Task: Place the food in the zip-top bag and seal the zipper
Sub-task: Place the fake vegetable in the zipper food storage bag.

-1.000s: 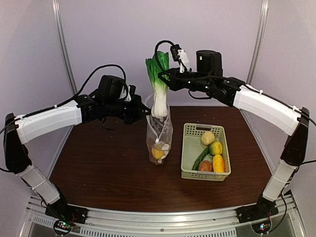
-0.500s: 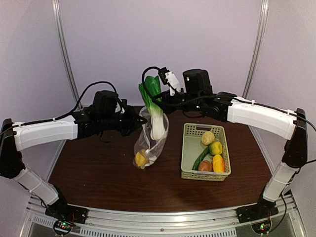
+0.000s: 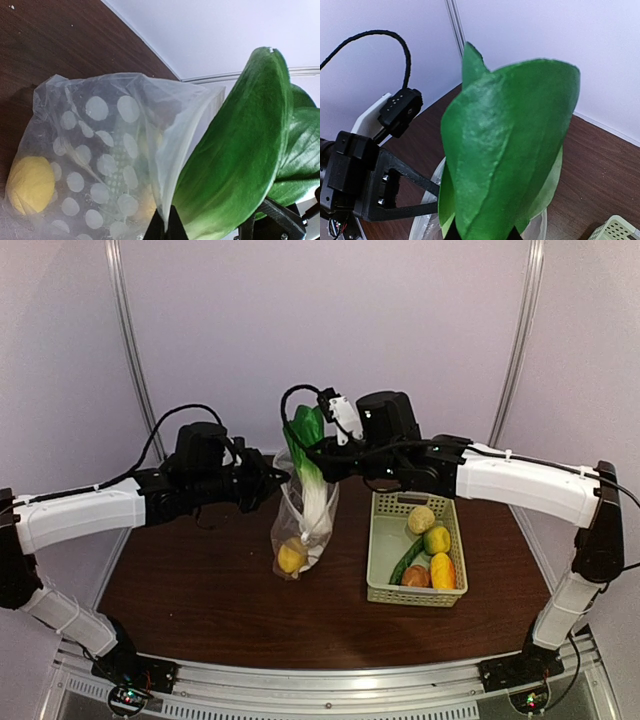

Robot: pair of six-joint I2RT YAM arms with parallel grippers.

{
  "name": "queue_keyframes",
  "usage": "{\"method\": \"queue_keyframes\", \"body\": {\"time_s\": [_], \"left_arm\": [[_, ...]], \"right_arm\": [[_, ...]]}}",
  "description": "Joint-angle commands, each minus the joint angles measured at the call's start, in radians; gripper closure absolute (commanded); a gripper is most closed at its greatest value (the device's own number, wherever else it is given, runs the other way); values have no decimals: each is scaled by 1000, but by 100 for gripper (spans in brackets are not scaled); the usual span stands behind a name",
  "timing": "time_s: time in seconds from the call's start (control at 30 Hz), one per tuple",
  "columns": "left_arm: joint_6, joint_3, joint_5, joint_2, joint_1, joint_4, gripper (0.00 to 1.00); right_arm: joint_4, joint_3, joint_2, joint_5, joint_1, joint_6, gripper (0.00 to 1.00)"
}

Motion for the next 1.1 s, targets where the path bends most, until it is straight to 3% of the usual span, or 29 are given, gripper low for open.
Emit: {"method": "queue_keyframes", "body": {"time_s": [0.0, 0.07, 0.23, 0.4, 0.57, 0.73, 0.87, 1.07], "left_arm": [[5, 12, -62, -47, 7, 17, 100], [10, 8, -73, -51, 7, 11, 100], [33, -6, -104, -57, 7, 6, 100], [115, 6, -163, -66, 7, -68, 100], [211, 30, -192, -66, 7, -108, 100], [289, 57, -169, -45, 7, -133, 100], [316, 67, -140, -33, 7, -138, 100], [349, 100, -79, -17, 7, -145, 100]], "right_arm": [[-17, 37, -1, -5, -2, 45, 100], [-14, 23, -15, -101, -2, 45, 98], [-75, -4, -56, -286, -2, -20, 57], [-235, 33, -104, -364, -30, -151, 43], [-335, 117, -104, -408, -126, -213, 22], [-374, 197, -45, -489, -160, -266, 18], [-476, 254, 18, -617, -149, -374, 22], [-671, 296, 77, -481, -119, -612, 21]]}}
